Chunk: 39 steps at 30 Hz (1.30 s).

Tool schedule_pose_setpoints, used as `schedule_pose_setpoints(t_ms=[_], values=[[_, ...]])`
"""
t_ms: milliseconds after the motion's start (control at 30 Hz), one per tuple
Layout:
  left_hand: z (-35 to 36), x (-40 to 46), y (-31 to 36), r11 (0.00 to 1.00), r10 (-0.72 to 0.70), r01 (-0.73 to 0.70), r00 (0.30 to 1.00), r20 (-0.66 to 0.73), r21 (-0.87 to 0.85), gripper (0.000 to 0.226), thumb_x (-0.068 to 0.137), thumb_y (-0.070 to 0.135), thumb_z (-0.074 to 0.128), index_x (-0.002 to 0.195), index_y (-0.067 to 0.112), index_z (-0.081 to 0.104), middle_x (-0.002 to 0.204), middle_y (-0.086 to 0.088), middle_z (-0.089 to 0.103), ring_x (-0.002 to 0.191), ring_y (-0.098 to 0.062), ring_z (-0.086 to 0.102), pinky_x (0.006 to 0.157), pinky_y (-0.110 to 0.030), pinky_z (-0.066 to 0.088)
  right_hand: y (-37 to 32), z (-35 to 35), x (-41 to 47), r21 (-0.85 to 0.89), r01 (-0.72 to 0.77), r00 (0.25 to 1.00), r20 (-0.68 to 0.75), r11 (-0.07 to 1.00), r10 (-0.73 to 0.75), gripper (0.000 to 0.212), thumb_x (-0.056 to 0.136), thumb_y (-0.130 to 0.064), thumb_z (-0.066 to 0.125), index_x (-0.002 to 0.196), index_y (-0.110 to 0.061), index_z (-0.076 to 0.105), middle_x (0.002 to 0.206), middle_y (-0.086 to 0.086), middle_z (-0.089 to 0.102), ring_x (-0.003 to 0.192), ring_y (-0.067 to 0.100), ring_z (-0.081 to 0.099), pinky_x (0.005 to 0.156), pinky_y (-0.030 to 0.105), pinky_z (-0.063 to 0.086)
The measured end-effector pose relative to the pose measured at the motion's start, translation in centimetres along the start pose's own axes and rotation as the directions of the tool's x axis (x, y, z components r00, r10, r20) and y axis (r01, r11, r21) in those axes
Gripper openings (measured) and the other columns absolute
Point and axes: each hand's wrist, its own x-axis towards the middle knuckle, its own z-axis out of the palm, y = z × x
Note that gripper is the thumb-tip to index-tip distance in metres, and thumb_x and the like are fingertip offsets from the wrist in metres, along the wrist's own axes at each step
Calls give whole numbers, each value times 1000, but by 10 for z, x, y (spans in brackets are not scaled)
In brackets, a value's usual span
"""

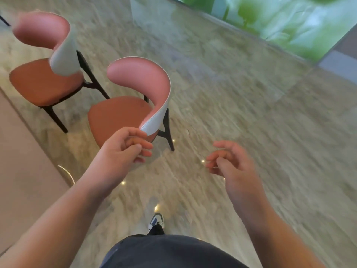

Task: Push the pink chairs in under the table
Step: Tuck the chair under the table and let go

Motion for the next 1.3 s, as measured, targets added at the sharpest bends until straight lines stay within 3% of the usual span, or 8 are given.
schedule_pose_setpoints(t_ms=[200,467,667,800,1000,1100,1200,1300], values=[[14,123,38,1000,-1,1,1000,-8,31,28,94,11,49,112,26,66,98,2,79,87,-17,77,70,-30,62,-18,9,94,-18,18,1000,-14,1000,-18,37,96,6,49,109,-23,67,87,4,73,81,18,71,77,26,59],[75,272,58,996,-67,68,998,-22,64,29,101,1,46,117,19,64,97,1,78,86,-18,76,71,-29,61,-16,-34,244,-24,2,1000,-25,1000,-2,38,96,6,49,109,-25,66,88,3,74,81,18,71,77,27,57],[121,381,72,981,-181,189,970,-162,35,30,100,-2,46,114,19,64,94,3,78,79,-16,76,70,-33,65,-20,-49,406,-123,-72,986,143,990,90,41,95,0,50,105,-36,66,89,-3,74,82,15,72,79,29,56],[121,431,78,979,-186,202,946,-267,32,34,99,1,48,108,28,65,95,4,78,81,-16,76,67,-31,64,-47,-41,517,-209,14,935,349,978,61,33,89,-16,49,111,-35,64,93,-6,74,86,14,72,83,35,58],[82,451,72,958,-286,248,813,-508,-143,32,100,-1,46,111,24,63,98,0,78,85,-21,76,73,-39,58,-81,31,634,-242,124,867,497,962,13,33,85,-16,47,107,-33,64,90,-3,75,81,15,72,81,38,58],[55,461,69,943,-331,227,724,-606,-244,32,99,-6,43,112,17,62,95,-3,78,81,-20,76,69,-34,59,-83,87,660,-252,162,788,615,954,28,32,86,-17,47,109,-33,63,90,-5,74,82,14,71,82,39,59],[27,475,66,920,-381,190,648,-660,-343,33,99,-9,40,110,13,62,94,-8,77,76,-18,75,64,-28,61,-81,147,679,-258,185,721,692,948,48,34,93,-4,45,108,-29,63,86,-10,74,80,14,69,82,36,58],[7,476,62,900,-419,152,559,-715,-409,32,98,-10,40,110,10,62,92,-9,77,77,-19,74,66,-31,61,-83,198,688,-292,242,630,773,925,79,38,93,-1,43,109,-29,62,88,-8,74,81,12,70,83,42,58]])
